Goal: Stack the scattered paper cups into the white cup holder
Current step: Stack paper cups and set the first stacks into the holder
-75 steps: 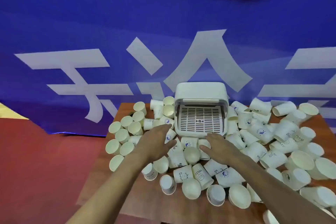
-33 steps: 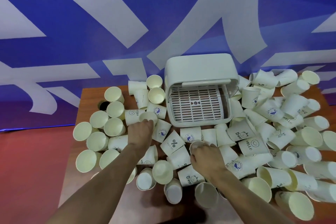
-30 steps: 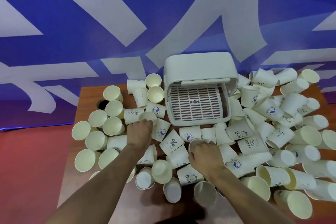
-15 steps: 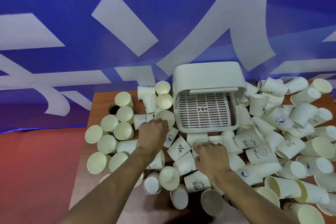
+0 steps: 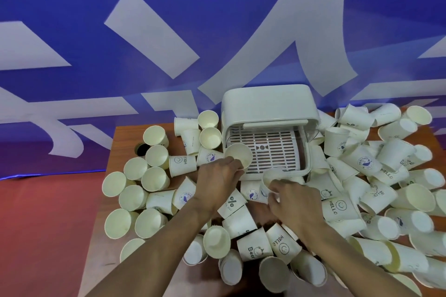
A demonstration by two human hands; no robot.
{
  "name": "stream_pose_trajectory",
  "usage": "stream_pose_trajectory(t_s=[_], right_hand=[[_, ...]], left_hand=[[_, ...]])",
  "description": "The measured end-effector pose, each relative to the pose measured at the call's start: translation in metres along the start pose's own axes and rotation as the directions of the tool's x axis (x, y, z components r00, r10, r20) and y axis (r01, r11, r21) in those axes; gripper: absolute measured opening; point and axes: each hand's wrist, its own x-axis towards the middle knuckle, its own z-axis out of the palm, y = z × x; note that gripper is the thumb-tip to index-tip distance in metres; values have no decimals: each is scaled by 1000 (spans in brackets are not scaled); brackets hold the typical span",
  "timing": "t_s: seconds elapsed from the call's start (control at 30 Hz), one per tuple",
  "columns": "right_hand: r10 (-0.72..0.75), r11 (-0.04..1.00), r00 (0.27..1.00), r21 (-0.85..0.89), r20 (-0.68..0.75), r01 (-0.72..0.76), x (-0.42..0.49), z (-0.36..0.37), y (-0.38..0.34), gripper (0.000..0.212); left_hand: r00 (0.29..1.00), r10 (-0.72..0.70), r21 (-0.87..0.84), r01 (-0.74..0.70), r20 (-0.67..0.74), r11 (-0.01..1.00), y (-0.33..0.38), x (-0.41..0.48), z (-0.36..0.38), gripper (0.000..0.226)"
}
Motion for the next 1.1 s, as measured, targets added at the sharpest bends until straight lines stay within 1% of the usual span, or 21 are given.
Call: stream_pose_trajectory(t_s=[0.1,0.23,0.4,0.5,0.57,0.67,0.83,0.93,1.03,1.1], right_hand=[[33,996,998,86,-47,-29,1,-3,21,17],[84,966,984,255,-155,-42,3,0,38,15],[80,956,974,293,-212,-15,11,17,49,13],[67,949,962,316,-263,20,17,28,48,14],[56,943,954,330,-295,47,22,34,47,15],[35,930,948,357,-316,85,31,39,43,14],[29,926,960,370,-280,80,51,37,32,15],[52,918,972,393,-230,44,64,42,29,16],[59,937,991,348,-123,-13,72,57,32,18],[59,949,997,314,-53,-40,74,68,35,20]], left_hand=[[1000,5,-26,-4,21,1000,6,11,17,10],[998,-22,-49,24,59,998,6,25,44,11],[985,-106,-1,107,133,994,-4,30,77,15],[980,-152,-37,158,128,987,-7,27,90,12],[980,-155,-56,163,126,985,-8,26,94,12],[984,-117,-73,127,135,989,-11,24,97,15],[993,-60,-21,62,98,998,-15,20,101,21],[994,-67,-3,67,82,998,-18,16,102,23],[996,-70,-12,70,61,997,-17,13,101,19],[997,-65,-41,66,32,997,-17,11,98,22]])
